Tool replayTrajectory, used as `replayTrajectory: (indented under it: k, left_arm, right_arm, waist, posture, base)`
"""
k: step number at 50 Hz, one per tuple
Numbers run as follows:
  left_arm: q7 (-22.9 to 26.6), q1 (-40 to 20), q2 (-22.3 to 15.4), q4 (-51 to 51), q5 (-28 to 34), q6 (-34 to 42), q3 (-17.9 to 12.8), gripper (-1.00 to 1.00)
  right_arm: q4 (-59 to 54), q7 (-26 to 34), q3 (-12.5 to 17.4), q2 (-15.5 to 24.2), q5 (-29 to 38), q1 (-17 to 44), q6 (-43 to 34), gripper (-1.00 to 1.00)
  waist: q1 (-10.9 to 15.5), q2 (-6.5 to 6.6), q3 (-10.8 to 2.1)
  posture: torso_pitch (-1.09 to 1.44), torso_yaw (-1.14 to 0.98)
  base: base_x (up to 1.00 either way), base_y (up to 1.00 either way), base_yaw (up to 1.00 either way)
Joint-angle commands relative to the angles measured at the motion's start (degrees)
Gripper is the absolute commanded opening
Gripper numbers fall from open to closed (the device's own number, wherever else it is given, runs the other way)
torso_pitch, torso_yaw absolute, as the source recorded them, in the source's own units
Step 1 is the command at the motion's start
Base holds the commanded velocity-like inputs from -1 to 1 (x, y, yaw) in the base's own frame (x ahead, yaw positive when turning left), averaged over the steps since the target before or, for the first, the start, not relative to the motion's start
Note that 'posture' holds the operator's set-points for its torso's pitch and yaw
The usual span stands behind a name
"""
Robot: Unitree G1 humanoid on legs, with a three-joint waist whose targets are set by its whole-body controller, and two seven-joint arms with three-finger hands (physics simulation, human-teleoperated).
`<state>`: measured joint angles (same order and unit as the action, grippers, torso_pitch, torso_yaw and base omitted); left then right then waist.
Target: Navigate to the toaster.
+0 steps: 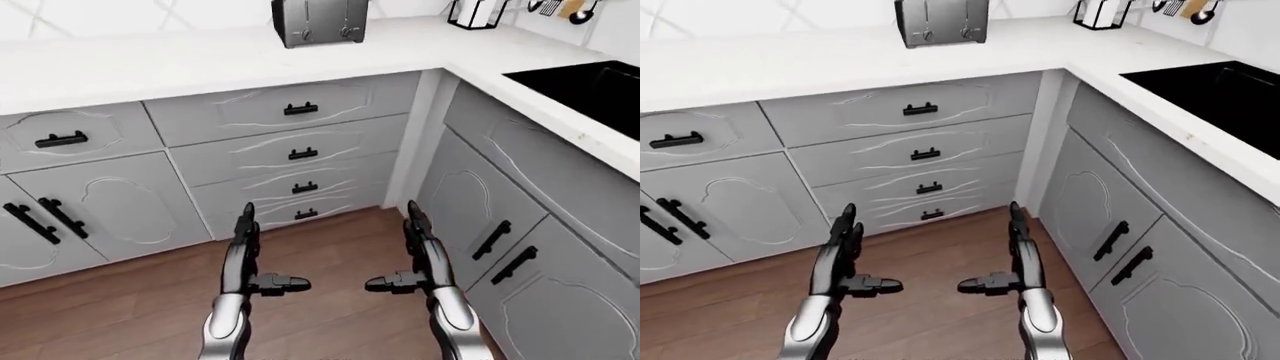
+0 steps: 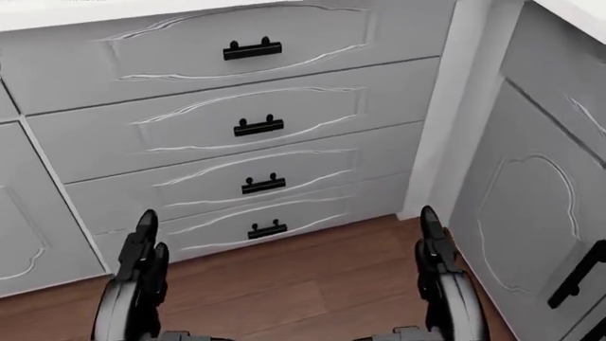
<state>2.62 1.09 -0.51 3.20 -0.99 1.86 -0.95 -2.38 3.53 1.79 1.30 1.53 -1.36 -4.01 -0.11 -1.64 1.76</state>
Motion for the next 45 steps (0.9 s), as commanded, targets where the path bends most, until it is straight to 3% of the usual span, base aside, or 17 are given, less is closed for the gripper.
replayTrajectory:
  k: [1, 6, 9, 11, 14, 17, 20, 21, 22, 23, 24, 34, 37, 38, 39, 41, 45]
  left_arm:
    - [-0.46, -1.23, -0.58, -2.92, -0.10, -1.97, -1.25, 1.00]
    - [-0.46, -1.23, -0.58, -2.92, -0.10, -1.97, -1.25, 1.00]
    - [-0.46, -1.23, -0.58, -2.92, -0.10, -1.97, -1.25, 1.00]
    - [-0.46, -1.23, -0.58, -2.92, -0.10, -1.97, -1.25, 1.00]
    - [-0.46, -1.23, -0.58, -2.92, -0.10, -1.97, -1.25, 1.00]
    - [-0.46, -1.23, -0.58, -2.92, -0.10, -1.97, -1.25, 1.00]
    - [-0.46, -1.23, -0.58, -2.92, -0.10, -1.97, -1.25, 1.00]
    - [-0.46, -1.23, -0.58, -2.92, -0.10, -1.97, -1.25, 1.00]
    - [-0.46, -1.23, -0.58, -2.92, -0.10, -1.97, -1.25, 1.00]
    - [-0.46, -1.23, -0.58, -2.92, -0.10, -1.97, -1.25, 1.00]
    - [-0.46, -1.23, -0.58, -2.92, -0.10, -1.97, -1.25, 1.00]
    - [-0.46, -1.23, -0.58, -2.92, -0.10, -1.97, -1.25, 1.00]
    - [-0.46, -1.23, -0.58, -2.92, -0.10, -1.97, -1.25, 1.00]
    - [-0.46, -1.23, -0.58, -2.92, -0.10, -1.97, -1.25, 1.00]
    - [-0.46, -1.23, -0.58, -2.92, -0.10, -1.97, -1.25, 1.00]
    - [-0.46, -1.23, -0.58, -2.92, -0.10, -1.97, -1.25, 1.00]
    - [-0.46, -1.23, -0.58, -2.92, -0.10, -1.97, -1.25, 1.00]
  right_arm:
    - [2.42, 0.40, -0.97, -0.30, -0.16, 1.52, 2.23, 1.00]
    - [1.11, 0.42, -0.89, -0.28, -0.14, 1.98, 3.08, 1.00]
    - [1.92, 0.43, -1.02, -0.32, -0.07, 1.64, 2.61, 1.00]
    - [2.06, 0.43, -1.02, -0.33, -0.08, 1.59, 2.52, 1.00]
    - [2.04, 0.39, -0.98, -0.37, -0.12, 1.62, 2.46, 1.00]
    - [2.15, 0.34, -0.97, -0.40, -0.17, 1.60, 2.34, 1.00]
    - [1.62, 0.31, -0.81, -0.36, -0.33, 1.80, 2.60, 1.00]
    - [1.87, 0.29, -0.84, -0.38, -0.33, 1.74, 2.40, 1.00]
    - [1.86, 0.26, -0.80, -0.39, -0.40, 1.74, 2.37, 1.00]
    - [1.48, 0.26, -0.73, -0.37, -0.47, 1.86, 2.57, 1.00]
    - [1.40, 0.24, -0.72, -0.36, -0.48, 1.89, 2.61, 1.00]
    - [2.98, 0.32, -1.03, -0.34, -0.22, 1.26, 1.79, 1.00]
    - [3.08, 0.38, -1.06, -0.34, -0.17, 1.20, 1.77, 1.00]
    - [3.72, 0.39, -1.14, -0.37, -0.13, 0.97, 1.38, 1.00]
    - [3.79, 0.40, -1.16, -0.38, -0.11, 0.94, 1.35, 1.00]
    - [3.61, 0.41, -1.16, -0.38, -0.08, 0.96, 1.56, 1.00]
    - [2.56, 0.44, -1.05, -0.35, -0.08, 1.35, 2.26, 1.00]
  waist:
    - [0.54, 0.49, -0.83]
    - [0.86, 3.25, -0.07]
    - [0.95, 6.43, -0.52]
    - [1.56, 4.92, -0.49]
    - [1.27, 5.31, -1.10]
    - [1.25, 4.00, -1.06]
    - [1.36, 1.22, -0.81]
    - [1.27, -0.49, -1.18]
    - [0.97, -3.33, -1.99]
    - [0.86, -1.75, -1.97]
    - [0.30, -1.36, -1.09]
    - [0.87, 3.75, -0.07]
    - [1.00, 7.51, -1.04]
    - [1.71, 4.78, -0.32]
    - [1.25, 5.77, -0.54]
    - [1.42, 5.68, -1.18]
    - [1.34, 3.77, -0.87]
  posture:
    - [0.00, 0.00]
    - [0.00, 0.00]
    - [0.00, 0.00]
    - [0.00, 0.00]
    - [0.00, 0.00]
    - [0.00, 0.00]
    - [0.00, 0.00]
    - [0.00, 0.00]
    - [0.00, 0.00]
    - [0.00, 0.00]
    - [0.00, 0.00]
    - [0.00, 0.00]
    - [0.00, 0.00]
    - [0.00, 0.00]
    - [0.00, 0.00]
    - [0.00, 0.00]
    - [0.00, 0.00]
  base:
    - [0.00, -0.34, 0.00]
    - [0.00, -0.33, 0.00]
    - [0.00, -0.34, 0.00]
    - [0.00, -0.34, 0.00]
    - [0.00, -0.33, 0.00]
    - [0.00, -0.34, 0.00]
    - [0.00, -0.33, 0.00]
    - [0.00, -0.33, 0.00]
    - [0.00, -0.34, 0.00]
    - [0.00, -0.34, 0.00]
    - [0.00, -0.34, 0.00]
    - [0.00, -0.34, 0.00]
    - [0.00, -0.34, 0.00]
    - [0.00, -0.34, 0.00]
    - [0.00, -0.34, 0.00]
    - [0.00, -0.34, 0.00]
    - [0.00, -0.34, 0.00]
